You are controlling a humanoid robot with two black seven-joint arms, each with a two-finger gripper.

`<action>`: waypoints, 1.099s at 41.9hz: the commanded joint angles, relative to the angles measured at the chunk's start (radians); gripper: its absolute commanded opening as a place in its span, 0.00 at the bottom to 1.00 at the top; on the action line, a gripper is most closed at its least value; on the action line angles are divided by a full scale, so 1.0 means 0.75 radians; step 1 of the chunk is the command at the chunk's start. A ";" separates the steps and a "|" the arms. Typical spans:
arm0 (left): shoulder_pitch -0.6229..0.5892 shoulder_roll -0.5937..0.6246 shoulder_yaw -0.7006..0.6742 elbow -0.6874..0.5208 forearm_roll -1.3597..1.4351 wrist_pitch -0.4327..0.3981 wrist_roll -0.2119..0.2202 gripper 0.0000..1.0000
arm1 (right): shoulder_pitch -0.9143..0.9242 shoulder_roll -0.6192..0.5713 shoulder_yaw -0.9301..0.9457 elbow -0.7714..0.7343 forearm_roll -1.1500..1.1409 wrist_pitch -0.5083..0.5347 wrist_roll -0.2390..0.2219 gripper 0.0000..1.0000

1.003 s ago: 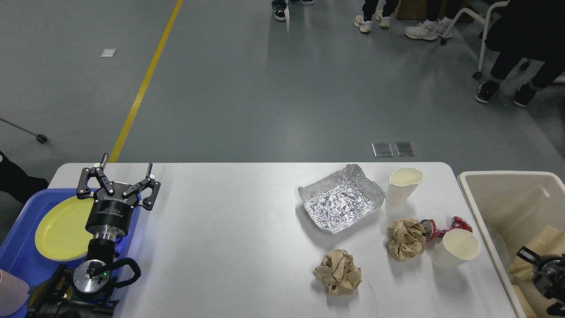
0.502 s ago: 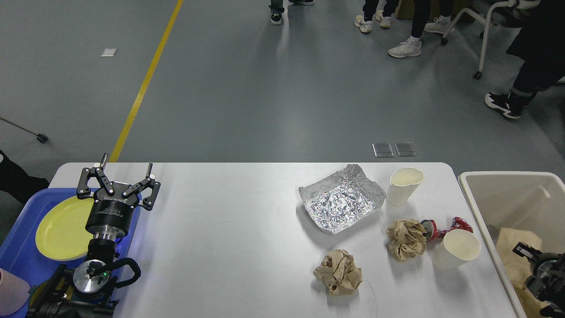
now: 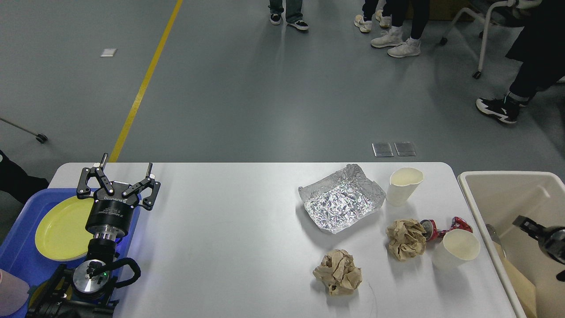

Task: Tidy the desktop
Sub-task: 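Withdraw the right gripper up out of the white bin, then move the right gripper over to the crumpled foil tray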

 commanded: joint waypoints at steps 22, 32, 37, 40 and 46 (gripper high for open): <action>0.000 0.000 0.000 0.000 0.000 0.000 0.000 0.96 | 1.608 0.259 -0.495 0.945 -0.113 1.077 -0.045 1.00; 0.000 0.000 0.000 0.000 0.000 0.000 -0.002 0.96 | 2.020 0.323 -0.440 1.395 -0.109 1.098 -0.047 1.00; 0.000 0.000 0.000 0.000 0.000 0.000 0.000 0.96 | 2.173 0.331 -0.356 1.548 -0.104 1.079 -0.045 1.00; 0.000 0.000 0.000 0.000 0.000 0.000 0.000 0.96 | 2.182 0.343 -0.345 1.557 -0.102 1.069 -0.045 1.00; 0.000 0.000 0.000 0.002 0.000 0.000 0.000 0.96 | 2.182 0.372 -0.343 1.555 -0.096 1.067 -0.045 1.00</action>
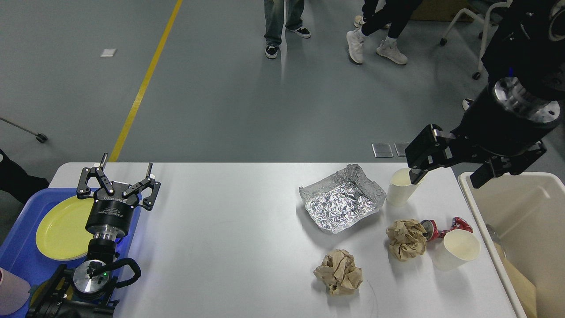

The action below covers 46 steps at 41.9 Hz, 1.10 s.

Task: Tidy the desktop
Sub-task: 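Move the right gripper over to the crumpled foil tray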

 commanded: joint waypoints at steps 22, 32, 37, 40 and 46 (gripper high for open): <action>0.000 0.000 0.000 0.000 0.000 0.000 0.000 0.96 | -0.174 0.084 0.019 -0.055 0.131 -0.176 0.000 0.99; 0.000 0.000 0.000 0.002 0.000 0.000 0.000 0.96 | -0.544 0.178 0.011 -0.222 0.655 -0.514 -0.002 0.95; 0.000 0.000 0.000 0.000 0.000 0.000 0.000 0.96 | -0.718 0.219 0.021 -0.355 0.829 -0.573 -0.002 0.93; 0.000 0.000 0.000 0.000 0.000 0.000 0.000 0.96 | -0.845 0.242 0.029 -0.459 0.898 -0.583 -0.004 0.92; 0.000 0.000 0.000 0.000 0.000 0.000 0.000 0.96 | -1.031 0.272 0.033 -0.621 0.966 -0.610 -0.004 0.89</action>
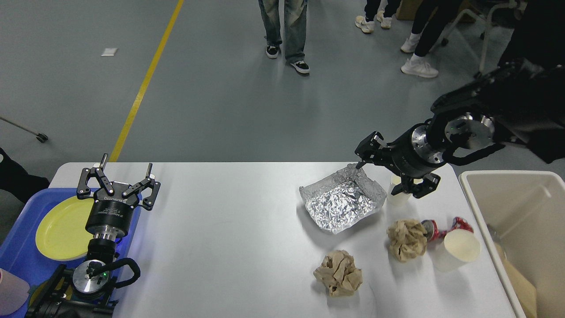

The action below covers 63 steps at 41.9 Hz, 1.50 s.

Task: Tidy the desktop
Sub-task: 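Move the right gripper over to the crumpled foil tray, then grasp the foil tray's edge with the right gripper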

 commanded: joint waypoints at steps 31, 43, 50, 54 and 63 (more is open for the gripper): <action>0.000 0.000 0.000 0.000 0.000 0.000 0.000 0.96 | -0.923 0.128 0.293 -0.805 0.037 -0.267 -0.012 0.90; 0.000 0.000 0.000 0.000 0.000 0.000 0.000 0.96 | -0.997 0.163 0.359 -0.901 -0.090 -0.322 -0.057 0.90; 0.000 0.000 0.000 0.000 0.000 0.000 0.000 0.96 | -1.050 0.181 0.367 -0.970 -0.137 -0.355 -0.062 0.88; 0.000 0.000 0.000 0.000 0.000 0.000 0.000 0.96 | -1.050 0.183 0.369 -0.970 -0.139 -0.355 -0.074 0.82; 0.000 0.000 0.000 0.000 0.000 0.000 0.000 0.96 | -1.079 0.185 0.369 -0.970 -0.139 -0.391 -0.074 0.71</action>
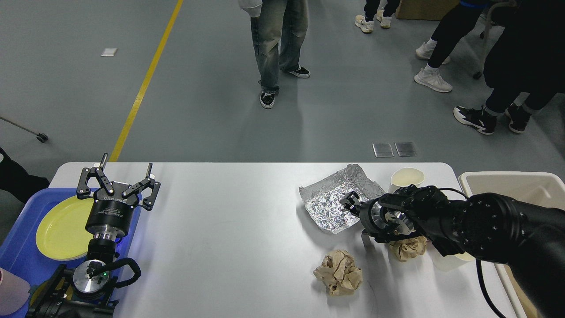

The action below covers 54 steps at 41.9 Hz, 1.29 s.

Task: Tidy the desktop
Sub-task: 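Grasp the foil tray's edge with the right gripper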

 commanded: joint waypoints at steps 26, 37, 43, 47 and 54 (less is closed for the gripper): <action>0.000 0.000 0.000 0.000 0.000 0.000 0.000 0.96 | -0.032 0.009 0.062 0.008 0.000 -0.103 -0.012 0.00; 0.000 0.000 0.000 0.000 0.000 0.000 0.000 0.96 | -0.007 0.009 0.082 0.055 0.004 -0.125 -0.016 0.00; 0.000 0.000 0.000 0.000 0.000 0.000 0.000 0.96 | 0.005 0.007 0.082 0.078 0.006 -0.125 -0.039 0.00; 0.000 0.000 0.000 0.000 0.000 0.000 0.000 0.96 | 0.017 0.003 0.082 0.100 0.006 -0.125 -0.039 0.00; 0.000 0.000 0.000 0.000 0.000 0.000 0.000 0.96 | 0.072 -0.005 0.082 0.156 0.006 -0.125 -0.051 0.00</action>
